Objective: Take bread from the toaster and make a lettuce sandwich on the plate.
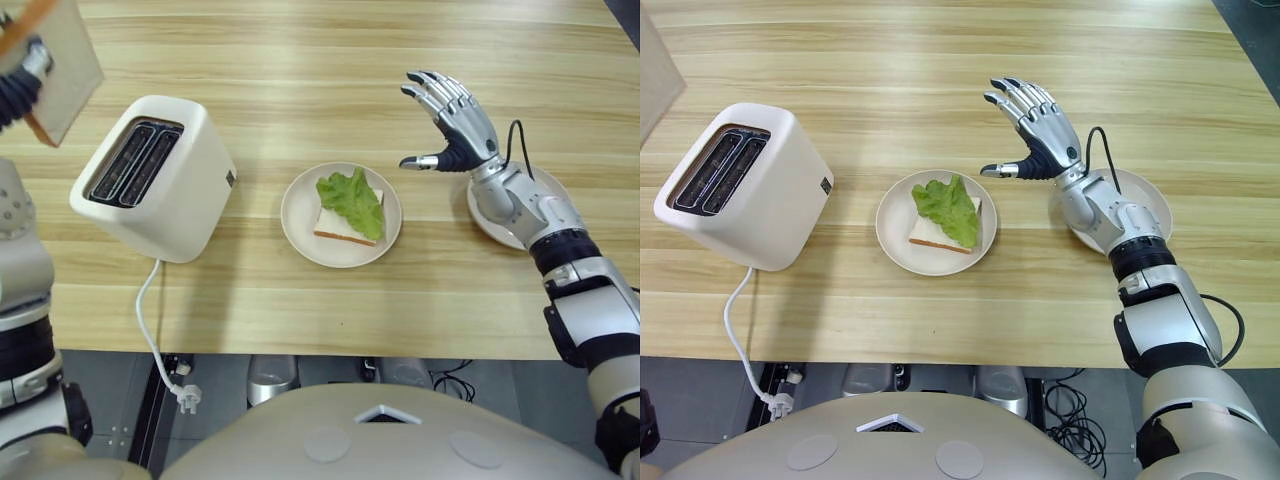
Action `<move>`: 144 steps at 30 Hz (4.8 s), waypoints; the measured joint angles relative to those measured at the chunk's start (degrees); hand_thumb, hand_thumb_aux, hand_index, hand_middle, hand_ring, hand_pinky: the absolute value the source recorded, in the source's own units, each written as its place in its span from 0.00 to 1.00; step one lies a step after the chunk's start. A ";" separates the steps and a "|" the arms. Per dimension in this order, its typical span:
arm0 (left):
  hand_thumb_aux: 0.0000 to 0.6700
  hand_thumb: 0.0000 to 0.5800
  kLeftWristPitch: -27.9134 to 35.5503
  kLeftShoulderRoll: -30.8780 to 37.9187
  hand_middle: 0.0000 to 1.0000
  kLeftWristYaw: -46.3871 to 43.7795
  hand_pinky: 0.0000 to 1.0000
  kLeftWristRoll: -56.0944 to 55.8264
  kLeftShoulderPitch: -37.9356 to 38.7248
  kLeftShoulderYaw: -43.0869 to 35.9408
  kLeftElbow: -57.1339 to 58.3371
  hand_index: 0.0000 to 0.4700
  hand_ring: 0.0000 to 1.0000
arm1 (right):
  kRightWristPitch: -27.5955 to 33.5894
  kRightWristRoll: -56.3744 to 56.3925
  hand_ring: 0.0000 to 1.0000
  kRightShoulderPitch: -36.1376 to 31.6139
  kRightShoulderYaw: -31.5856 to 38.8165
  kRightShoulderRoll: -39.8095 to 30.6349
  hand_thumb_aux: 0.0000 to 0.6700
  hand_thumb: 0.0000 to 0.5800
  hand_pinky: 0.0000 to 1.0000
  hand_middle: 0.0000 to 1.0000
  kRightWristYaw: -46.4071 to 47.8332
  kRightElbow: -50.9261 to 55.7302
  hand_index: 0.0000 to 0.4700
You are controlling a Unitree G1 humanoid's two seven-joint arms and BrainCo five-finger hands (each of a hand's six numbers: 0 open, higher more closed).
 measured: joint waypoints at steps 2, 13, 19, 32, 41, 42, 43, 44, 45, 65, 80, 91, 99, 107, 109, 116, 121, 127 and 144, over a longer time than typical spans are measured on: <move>1.00 1.00 -1.38 -2.26 1.00 -0.16 1.00 -1.12 -3.12 -2.39 -0.98 0.98 1.00 | -0.02 0.12 0.00 0.43 -0.34 -0.18 0.00 0.00 0.00 0.00 -0.33 -0.09 0.00; 1.00 1.00 -4.15 -19.28 1.00 -22.58 1.00 -32.16 -20.72 -18.82 8.86 0.98 1.00 | -4.71 4.45 0.00 6.89 -6.51 -3.12 0.00 0.00 0.00 0.00 -2.94 -6.09 0.00; 1.00 1.00 -1.44 -25.86 1.00 -34.12 1.00 -38.69 -25.44 -25.97 32.14 0.98 1.00 | -5.47 6.83 0.00 10.27 -10.41 -4.23 0.00 0.00 0.00 0.00 -3.47 -6.57 0.00; 1.00 1.00 -6.65 -32.41 1.00 -43.76 1.00 -39.37 -37.08 -29.30 68.66 0.98 1.00 | -5.27 5.25 0.00 12.25 -9.87 -1.74 0.00 0.00 0.00 0.00 -2.39 -7.16 0.00; 1.00 1.00 -12.87 -37.63 1.00 -40.16 1.00 -36.24 -40.66 -29.58 79.84 0.98 1.00 | -5.02 3.08 0.00 12.51 -8.30 -0.15 0.00 0.00 0.00 0.00 -1.39 -7.73 0.00; 1.00 1.00 -13.31 -38.05 1.00 -40.02 1.00 -36.09 -40.71 -29.81 80.78 0.98 1.00 | -5.06 2.74 0.00 12.65 -8.12 -0.07 0.00 0.00 0.00 0.00 -1.24 -8.28 0.00; 1.00 1.00 -13.71 -38.39 1.00 -39.80 1.00 -35.83 -40.79 -29.89 81.55 0.98 1.00 | -5.19 2.24 0.00 12.86 -7.85 -0.09 0.00 0.00 0.00 0.00 -0.97 -8.85 0.00; 1.00 1.00 -14.18 -38.62 1.00 -39.50 1.00 -35.60 -40.90 -29.90 82.19 0.98 1.00 | -5.40 1.75 0.00 13.10 -7.15 -0.12 0.00 0.00 0.00 0.00 -0.67 -9.49 0.00; 1.00 1.00 -14.53 -38.83 1.00 -39.31 1.00 -35.40 -41.12 -29.91 82.72 0.98 1.00 | -5.57 1.20 0.00 13.34 -6.49 -0.12 0.00 0.00 0.00 0.00 -0.40 -10.06 0.00; 1.00 1.00 -19.65 -40.00 1.00 -32.31 1.00 -27.30 -44.56 -33.36 89.53 0.98 1.00 | -10.09 -0.11 0.00 19.59 2.81 -1.22 0.00 0.00 0.00 0.00 22.32 -21.56 0.00; 1.00 1.00 -20.33 -40.05 1.00 -30.47 1.00 -23.80 -44.60 -34.61 91.81 0.98 1.00 | -3.63 0.02 0.00 14.98 4.96 1.94 0.00 0.00 0.00 0.00 33.68 -17.97 0.00; 0.00 0.00 -21.87 -39.92 1.00 -29.20 1.00 -20.98 -44.61 -36.43 91.88 0.00 1.00 | -2.17 6.57 0.00 15.67 4.98 1.94 0.00 0.00 0.00 0.00 41.98 -19.45 0.00; 0.00 0.00 -24.65 -36.96 1.00 -8.94 1.00 -10.08 -48.96 -43.65 90.60 0.00 1.00 | -0.85 7.59 0.00 16.22 5.06 1.64 0.00 0.00 0.00 0.00 44.21 -19.32 0.00; 0.00 0.00 -11.85 -27.71 0.00 30.20 0.00 10.74 -58.65 -52.04 78.90 0.00 0.00 | -0.53 7.65 0.00 16.43 5.06 1.86 0.00 0.00 0.00 0.00 44.02 -19.32 0.00; 0.00 0.00 -8.75 -26.12 0.00 34.73 0.00 12.85 -57.28 -52.03 74.72 0.00 0.00 | -0.34 5.95 0.00 15.60 5.18 1.93 0.00 0.00 0.00 0.00 42.25 -18.71 0.00; 0.00 0.00 -9.01 -24.92 0.00 35.28 0.00 12.68 -49.36 -50.64 62.23 0.00 0.00 | 0.76 1.54 0.00 13.91 5.13 2.26 0.00 0.00 0.00 0.00 35.83 -16.74 0.00; 0.00 0.00 -14.72 -22.89 0.00 28.91 0.00 6.08 -38.79 -46.38 48.28 0.00 0.00 | -2.30 10.65 0.00 15.70 1.82 2.58 0.00 0.00 0.00 0.00 35.86 -20.27 0.00; 1.00 1.00 -22.30 -21.82 1.00 17.41 1.00 -10.12 -25.55 -37.45 33.02 0.98 1.00 | -3.47 38.85 1.00 19.41 -0.15 3.39 0.73 0.93 1.00 1.00 48.86 -29.98 0.72; 1.00 1.00 -16.92 -8.76 1.00 -31.56 1.00 -51.60 13.57 -34.53 -5.79 0.98 1.00 | 19.96 70.37 1.00 40.16 -6.16 -3.59 1.00 1.00 1.00 1.00 80.84 -49.14 0.98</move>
